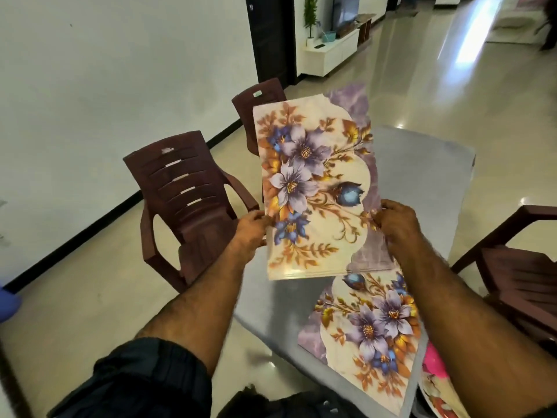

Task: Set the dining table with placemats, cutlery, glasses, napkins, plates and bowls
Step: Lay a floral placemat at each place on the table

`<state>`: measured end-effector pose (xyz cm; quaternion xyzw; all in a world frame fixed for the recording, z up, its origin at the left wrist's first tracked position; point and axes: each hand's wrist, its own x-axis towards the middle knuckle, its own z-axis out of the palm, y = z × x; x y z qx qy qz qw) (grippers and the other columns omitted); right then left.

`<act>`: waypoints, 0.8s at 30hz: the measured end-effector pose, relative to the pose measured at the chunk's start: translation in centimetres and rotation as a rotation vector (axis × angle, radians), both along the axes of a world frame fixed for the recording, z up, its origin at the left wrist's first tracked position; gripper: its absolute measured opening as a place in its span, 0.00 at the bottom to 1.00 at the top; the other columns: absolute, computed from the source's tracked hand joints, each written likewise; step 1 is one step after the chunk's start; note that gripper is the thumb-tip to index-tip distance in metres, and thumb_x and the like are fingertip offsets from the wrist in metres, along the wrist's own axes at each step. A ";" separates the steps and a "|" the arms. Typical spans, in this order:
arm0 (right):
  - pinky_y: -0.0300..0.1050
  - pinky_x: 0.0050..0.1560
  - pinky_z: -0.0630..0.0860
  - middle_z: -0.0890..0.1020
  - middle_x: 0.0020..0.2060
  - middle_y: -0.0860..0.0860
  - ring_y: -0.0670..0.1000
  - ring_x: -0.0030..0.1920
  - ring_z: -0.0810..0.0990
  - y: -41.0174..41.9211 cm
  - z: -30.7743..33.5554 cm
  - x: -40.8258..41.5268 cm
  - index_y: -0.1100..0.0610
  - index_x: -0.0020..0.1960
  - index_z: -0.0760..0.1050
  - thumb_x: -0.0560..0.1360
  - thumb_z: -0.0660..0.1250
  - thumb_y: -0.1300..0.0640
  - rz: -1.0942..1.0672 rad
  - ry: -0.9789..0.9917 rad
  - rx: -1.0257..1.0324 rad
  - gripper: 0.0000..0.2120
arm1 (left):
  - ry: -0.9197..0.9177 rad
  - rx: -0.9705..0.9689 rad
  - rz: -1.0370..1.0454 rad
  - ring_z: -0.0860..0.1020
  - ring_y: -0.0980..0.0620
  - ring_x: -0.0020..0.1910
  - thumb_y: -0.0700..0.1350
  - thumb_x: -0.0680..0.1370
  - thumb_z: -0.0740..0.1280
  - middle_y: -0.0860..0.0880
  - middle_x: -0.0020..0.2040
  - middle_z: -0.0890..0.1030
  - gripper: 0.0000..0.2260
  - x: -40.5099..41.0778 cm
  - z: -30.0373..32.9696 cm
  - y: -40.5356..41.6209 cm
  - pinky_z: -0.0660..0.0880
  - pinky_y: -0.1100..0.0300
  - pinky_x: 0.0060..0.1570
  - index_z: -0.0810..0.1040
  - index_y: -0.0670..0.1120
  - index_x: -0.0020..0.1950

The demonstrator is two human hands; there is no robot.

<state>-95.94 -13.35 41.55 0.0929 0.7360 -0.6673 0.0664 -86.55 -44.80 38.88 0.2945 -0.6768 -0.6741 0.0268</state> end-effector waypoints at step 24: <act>0.62 0.49 0.86 0.86 0.48 0.59 0.63 0.45 0.85 -17.3 -12.0 3.7 0.58 0.50 0.85 0.75 0.77 0.58 -0.299 -0.318 0.327 0.06 | -0.023 0.066 -0.292 0.86 0.47 0.39 0.30 0.73 0.76 0.46 0.43 0.88 0.13 -3.6 -5.1 -22.0 0.84 0.56 0.37 0.85 0.35 0.57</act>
